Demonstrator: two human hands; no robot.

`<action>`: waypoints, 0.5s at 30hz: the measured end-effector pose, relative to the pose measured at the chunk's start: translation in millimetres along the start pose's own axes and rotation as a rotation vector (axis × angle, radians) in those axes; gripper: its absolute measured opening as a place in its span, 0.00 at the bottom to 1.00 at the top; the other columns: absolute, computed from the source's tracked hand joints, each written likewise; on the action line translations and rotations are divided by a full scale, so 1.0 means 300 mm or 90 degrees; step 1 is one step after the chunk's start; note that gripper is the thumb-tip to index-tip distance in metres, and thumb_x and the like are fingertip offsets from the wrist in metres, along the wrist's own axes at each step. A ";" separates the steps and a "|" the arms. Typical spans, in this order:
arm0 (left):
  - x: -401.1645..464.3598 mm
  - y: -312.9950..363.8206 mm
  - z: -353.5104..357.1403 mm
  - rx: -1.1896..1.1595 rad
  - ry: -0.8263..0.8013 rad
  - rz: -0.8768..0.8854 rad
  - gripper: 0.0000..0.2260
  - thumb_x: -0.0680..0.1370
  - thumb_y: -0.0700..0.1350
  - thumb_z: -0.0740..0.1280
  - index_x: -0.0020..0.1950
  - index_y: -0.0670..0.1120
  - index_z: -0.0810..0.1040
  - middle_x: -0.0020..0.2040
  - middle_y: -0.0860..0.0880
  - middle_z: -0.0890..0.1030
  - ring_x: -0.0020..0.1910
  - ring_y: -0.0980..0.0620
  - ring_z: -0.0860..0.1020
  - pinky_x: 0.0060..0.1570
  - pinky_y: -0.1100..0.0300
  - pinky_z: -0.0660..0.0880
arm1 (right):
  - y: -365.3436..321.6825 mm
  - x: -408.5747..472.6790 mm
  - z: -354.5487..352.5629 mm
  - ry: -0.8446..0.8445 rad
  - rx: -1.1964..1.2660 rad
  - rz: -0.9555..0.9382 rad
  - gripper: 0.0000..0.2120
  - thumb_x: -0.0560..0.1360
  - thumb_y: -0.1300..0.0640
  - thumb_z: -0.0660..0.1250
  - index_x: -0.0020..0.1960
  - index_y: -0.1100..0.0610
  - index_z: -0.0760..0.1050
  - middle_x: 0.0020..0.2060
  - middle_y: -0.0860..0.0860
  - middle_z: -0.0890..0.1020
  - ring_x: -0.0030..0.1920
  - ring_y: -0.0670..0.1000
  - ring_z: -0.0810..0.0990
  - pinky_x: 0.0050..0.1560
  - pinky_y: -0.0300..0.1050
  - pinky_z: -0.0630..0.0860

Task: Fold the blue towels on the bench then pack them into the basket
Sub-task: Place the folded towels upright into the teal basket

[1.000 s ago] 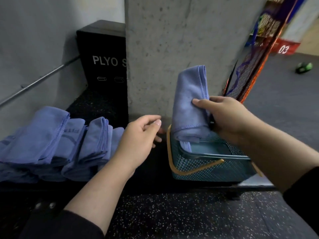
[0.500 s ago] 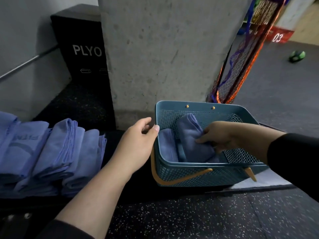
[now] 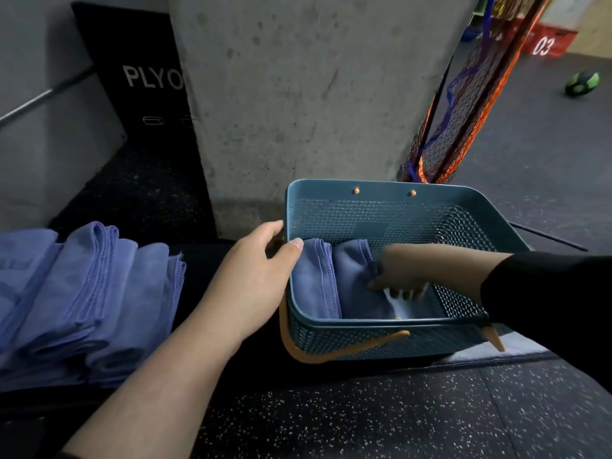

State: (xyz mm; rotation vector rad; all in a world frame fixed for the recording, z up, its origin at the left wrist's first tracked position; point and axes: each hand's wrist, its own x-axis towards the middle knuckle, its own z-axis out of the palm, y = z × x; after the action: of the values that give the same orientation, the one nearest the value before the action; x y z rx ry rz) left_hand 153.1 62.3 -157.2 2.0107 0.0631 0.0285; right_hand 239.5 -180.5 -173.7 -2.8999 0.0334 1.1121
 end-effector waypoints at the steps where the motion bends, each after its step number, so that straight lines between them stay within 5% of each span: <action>1: 0.000 -0.003 -0.002 0.003 -0.001 0.000 0.23 0.78 0.60 0.64 0.71 0.56 0.75 0.64 0.61 0.80 0.64 0.61 0.77 0.68 0.51 0.73 | -0.007 -0.008 -0.017 0.091 -0.124 -0.024 0.19 0.78 0.43 0.68 0.47 0.61 0.78 0.38 0.54 0.83 0.35 0.54 0.82 0.40 0.49 0.79; 4: -0.005 -0.006 -0.007 0.007 -0.003 -0.001 0.24 0.77 0.61 0.64 0.72 0.56 0.75 0.65 0.60 0.79 0.65 0.60 0.76 0.68 0.51 0.73 | -0.017 -0.015 -0.067 0.325 -0.213 -0.148 0.15 0.76 0.45 0.69 0.53 0.57 0.74 0.49 0.54 0.82 0.51 0.58 0.81 0.42 0.45 0.68; 7: -0.008 0.005 -0.011 0.017 -0.002 -0.012 0.20 0.80 0.57 0.66 0.72 0.54 0.75 0.65 0.59 0.80 0.64 0.60 0.77 0.67 0.54 0.73 | -0.029 -0.007 -0.078 0.278 -0.214 -0.274 0.12 0.77 0.49 0.68 0.58 0.52 0.77 0.50 0.51 0.81 0.50 0.56 0.80 0.46 0.47 0.73; 11: -0.033 0.038 -0.034 0.045 0.016 -0.009 0.16 0.81 0.55 0.66 0.68 0.54 0.78 0.58 0.57 0.83 0.57 0.57 0.80 0.61 0.54 0.76 | -0.063 -0.033 -0.072 0.162 -0.356 -0.243 0.12 0.81 0.47 0.61 0.59 0.50 0.78 0.53 0.51 0.82 0.48 0.53 0.79 0.45 0.43 0.68; 15: -0.068 0.050 -0.094 0.108 0.072 0.028 0.15 0.82 0.55 0.65 0.66 0.53 0.78 0.57 0.55 0.82 0.56 0.53 0.80 0.59 0.52 0.76 | -0.123 -0.176 -0.165 0.269 -0.120 -0.293 0.12 0.80 0.47 0.63 0.41 0.49 0.77 0.34 0.46 0.82 0.31 0.42 0.77 0.35 0.32 0.71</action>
State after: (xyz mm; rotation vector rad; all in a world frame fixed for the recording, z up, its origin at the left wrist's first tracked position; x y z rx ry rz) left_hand 131.8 80.3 -131.4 2.1788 0.0965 0.1706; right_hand 234.5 -145.4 -100.8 -3.0068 -0.7188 0.4447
